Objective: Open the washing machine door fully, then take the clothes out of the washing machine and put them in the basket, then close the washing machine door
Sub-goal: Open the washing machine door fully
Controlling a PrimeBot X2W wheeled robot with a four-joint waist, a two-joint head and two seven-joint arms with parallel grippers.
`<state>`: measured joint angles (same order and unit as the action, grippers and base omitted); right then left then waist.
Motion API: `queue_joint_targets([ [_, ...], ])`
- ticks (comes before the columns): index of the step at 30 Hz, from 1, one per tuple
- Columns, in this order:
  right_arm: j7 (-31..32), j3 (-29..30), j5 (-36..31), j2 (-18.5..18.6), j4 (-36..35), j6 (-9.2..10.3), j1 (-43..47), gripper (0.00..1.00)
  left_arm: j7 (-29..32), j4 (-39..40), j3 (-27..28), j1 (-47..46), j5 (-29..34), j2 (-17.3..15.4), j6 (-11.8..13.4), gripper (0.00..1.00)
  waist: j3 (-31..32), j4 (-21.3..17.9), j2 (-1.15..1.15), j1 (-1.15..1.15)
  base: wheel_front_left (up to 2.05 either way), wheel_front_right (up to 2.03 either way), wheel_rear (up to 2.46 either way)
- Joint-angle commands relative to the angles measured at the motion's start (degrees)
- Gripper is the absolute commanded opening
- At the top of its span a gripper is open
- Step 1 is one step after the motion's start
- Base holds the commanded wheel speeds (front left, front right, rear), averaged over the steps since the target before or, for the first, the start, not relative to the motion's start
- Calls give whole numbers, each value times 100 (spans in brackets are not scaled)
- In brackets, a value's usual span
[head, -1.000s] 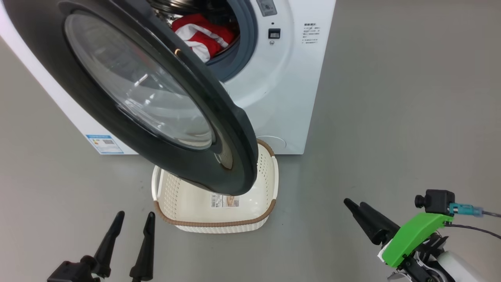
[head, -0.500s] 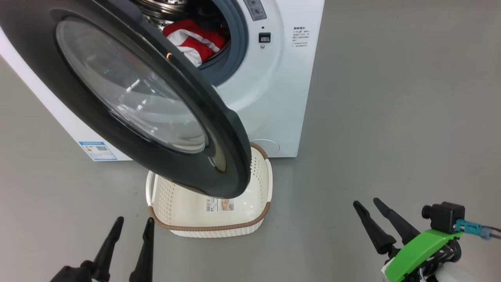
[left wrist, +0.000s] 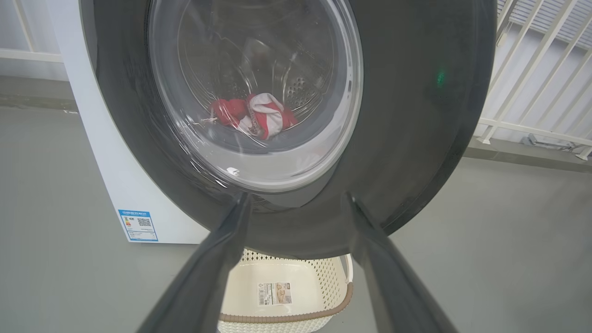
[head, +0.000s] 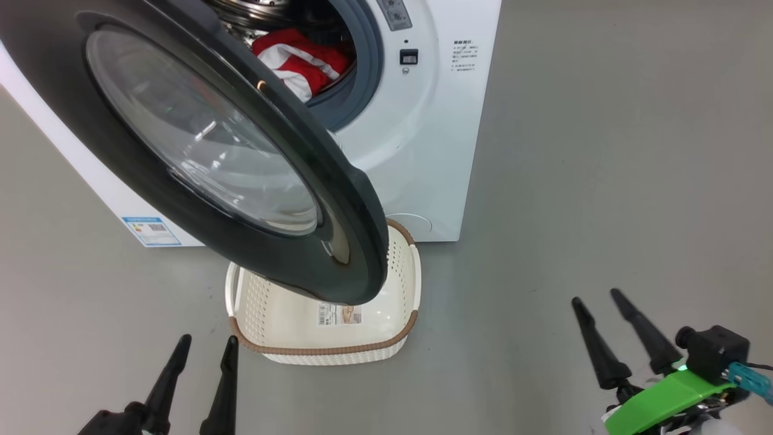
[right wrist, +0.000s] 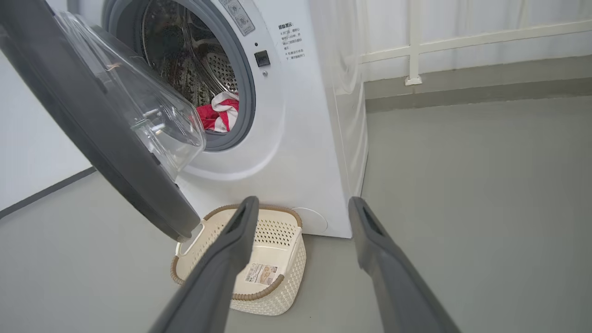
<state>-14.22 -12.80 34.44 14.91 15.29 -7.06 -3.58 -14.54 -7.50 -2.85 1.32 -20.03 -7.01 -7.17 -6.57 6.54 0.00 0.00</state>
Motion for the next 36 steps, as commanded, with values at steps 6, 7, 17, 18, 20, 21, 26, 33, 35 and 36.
queue_joint_targets([
  [6, -77, 626, -1037, -340, -482, -43, 294, 100, -46, 139, 218, -118, 32, -87, -32, 100, -13, 24, 0, 0, 0, 0, 0],
  [7, -77, 722, -1188, -403, -518, -43, 331, 100, -46, 139, 213, -121, 32, -87, -32, 100, -12, 29, 0, 0, 0, 0, 0],
  [17, -77, 1349, -2125, -907, -963, -43, 599, 100, -46, 169, 221, -146, 24, -71, -32, 100, -42, 84, 0, 0, 0, 0, 0],
  [18, -77, 1359, -2142, -925, -964, -43, 609, 100, -46, 170, 221, -146, 22, -71, -32, 100, -46, 88, 0, 0, 0, 0, 0],
  [20, -77, 1393, -2155, -958, -975, -43, 619, 100, -46, 173, 225, -148, 17, -69, -32, 100, -56, 94, 0, 0, 0, 0, 0],
  [21, -77, 1400, -2164, -970, -979, -43, 622, 100, -46, 176, 228, -149, 15, -69, -32, 100, -62, 96, 0, 0, 0, 0, 0],
  [26, -77, 1400, -2200, -997, -1001, -43, 616, 100, -46, 185, 232, -153, 8, -74, -32, 100, -86, 99, 0, 0, 0, 0, 0],
  [33, -77, 1386, -2198, -1008, -1007, -43, 561, 100, -46, 189, 236, -172, -8, -89, -32, 100, -120, 105, 0, 0, 0, 0, 0],
  [35, -77, 1386, -2192, -1010, -1007, -43, 550, 100, -46, 186, 232, -180, -12, -91, -32, 100, -125, 110, 0, 0, 0, 0, 0],
  [36, -77, 1385, -2190, -1011, -1008, -43, 547, 100, -46, 186, 231, -185, -14, -90, -32, 100, -128, 114, 0, 0, 0, 0, 0],
])
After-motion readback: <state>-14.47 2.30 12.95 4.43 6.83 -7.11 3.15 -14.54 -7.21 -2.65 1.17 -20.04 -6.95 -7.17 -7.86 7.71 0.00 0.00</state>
